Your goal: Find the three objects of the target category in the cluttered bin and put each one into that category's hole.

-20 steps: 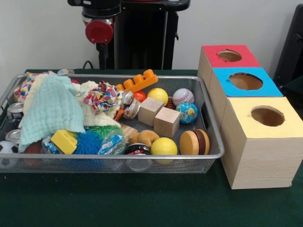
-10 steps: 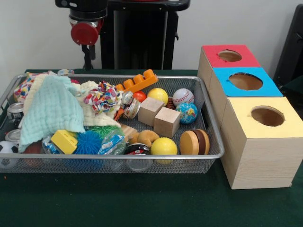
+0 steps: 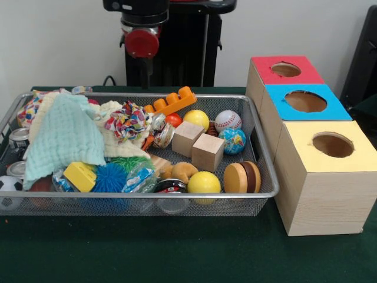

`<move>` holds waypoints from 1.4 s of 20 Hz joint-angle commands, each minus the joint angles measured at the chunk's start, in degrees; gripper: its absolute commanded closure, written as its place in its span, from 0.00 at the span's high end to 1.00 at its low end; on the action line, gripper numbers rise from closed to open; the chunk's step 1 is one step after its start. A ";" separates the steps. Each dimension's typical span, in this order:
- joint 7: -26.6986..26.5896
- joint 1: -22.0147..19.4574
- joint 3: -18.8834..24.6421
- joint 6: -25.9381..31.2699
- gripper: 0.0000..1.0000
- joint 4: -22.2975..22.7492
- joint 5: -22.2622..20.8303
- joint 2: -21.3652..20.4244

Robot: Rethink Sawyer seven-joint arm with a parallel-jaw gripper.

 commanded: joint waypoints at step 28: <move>11.88 2.54 -5.08 4.41 1.00 -5.18 3.61 1.82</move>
